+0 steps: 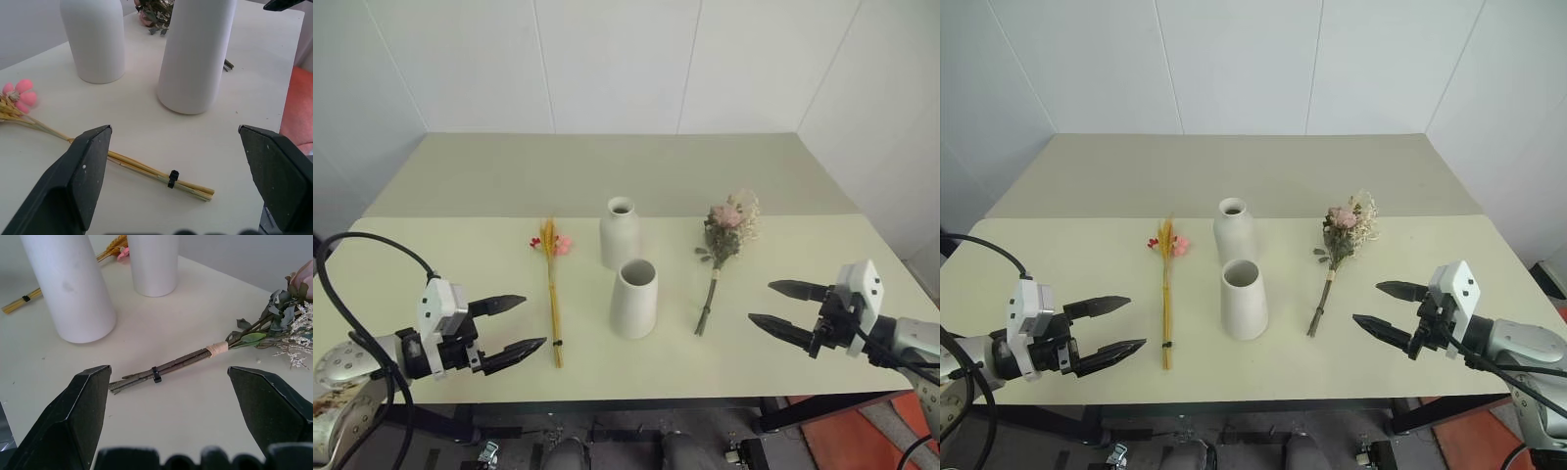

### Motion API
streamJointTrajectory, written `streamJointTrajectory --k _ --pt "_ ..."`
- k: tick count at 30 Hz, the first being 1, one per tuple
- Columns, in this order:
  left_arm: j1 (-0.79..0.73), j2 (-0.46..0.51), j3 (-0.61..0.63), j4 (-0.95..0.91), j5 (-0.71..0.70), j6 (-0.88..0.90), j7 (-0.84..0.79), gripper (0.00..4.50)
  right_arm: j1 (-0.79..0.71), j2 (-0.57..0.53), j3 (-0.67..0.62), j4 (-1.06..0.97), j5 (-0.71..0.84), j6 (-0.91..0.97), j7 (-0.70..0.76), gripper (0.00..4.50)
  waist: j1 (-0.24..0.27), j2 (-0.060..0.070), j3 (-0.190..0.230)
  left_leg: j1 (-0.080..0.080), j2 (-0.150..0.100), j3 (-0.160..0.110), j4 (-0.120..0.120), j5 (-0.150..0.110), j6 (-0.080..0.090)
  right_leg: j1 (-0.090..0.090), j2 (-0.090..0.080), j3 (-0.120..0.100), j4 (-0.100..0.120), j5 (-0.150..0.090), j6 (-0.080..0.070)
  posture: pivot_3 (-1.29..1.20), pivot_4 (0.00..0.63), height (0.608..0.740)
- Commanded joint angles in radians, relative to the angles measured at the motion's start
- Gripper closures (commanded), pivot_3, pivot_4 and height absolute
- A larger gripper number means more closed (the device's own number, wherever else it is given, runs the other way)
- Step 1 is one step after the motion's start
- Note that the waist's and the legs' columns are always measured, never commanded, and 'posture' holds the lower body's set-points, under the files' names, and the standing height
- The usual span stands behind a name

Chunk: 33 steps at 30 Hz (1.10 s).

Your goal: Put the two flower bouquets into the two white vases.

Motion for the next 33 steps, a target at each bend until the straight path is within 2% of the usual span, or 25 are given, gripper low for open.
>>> streamJointTrajectory --k 1,27,30,33 --pt "-0.009 -0.002 0.007 -0.018 -0.003 -0.011 0.001 0.00 -0.022 -0.002 -0.008 -0.011 -0.001 -0.018 -0.003 0.02 0.000 0.000 0.000 0.000 0.000 0.000 0.000 0.000 0.000 0.000 0.000 0.000 0.000 0.000 0.000 0.00 0.150 0.740" --pt "-0.065 -0.011 -0.023 -0.008 0.015 -0.009 0.035 0.00 -0.116 0.019 0.035 -0.006 -0.014 0.036 -0.099 0.02 0.001 0.000 0.000 0.000 0.000 0.000 0.000 0.000 0.000 0.000 0.000 0.000 0.000 0.000 0.000 0.00 0.150 0.740" --pt "-0.081 -0.011 -0.032 -0.006 0.014 -0.013 0.034 0.00 -0.153 0.011 0.073 0.003 -0.063 0.085 -0.170 0.02 -0.002 0.000 0.000 0.000 0.000 0.000 0.000 0.000 0.000 0.000 0.000 0.000 0.000 0.000 0.000 0.00 0.150 0.740" --pt "-0.107 -0.008 -0.040 -0.004 0.004 -0.017 0.020 0.00 -0.291 0.002 0.149 0.011 -0.059 0.338 -0.285 0.02 -0.007 0.000 0.000 0.000 0.000 0.000 0.000 0.000 0.000 0.000 0.000 0.000 0.001 0.002 -0.003 0.00 0.150 0.740"
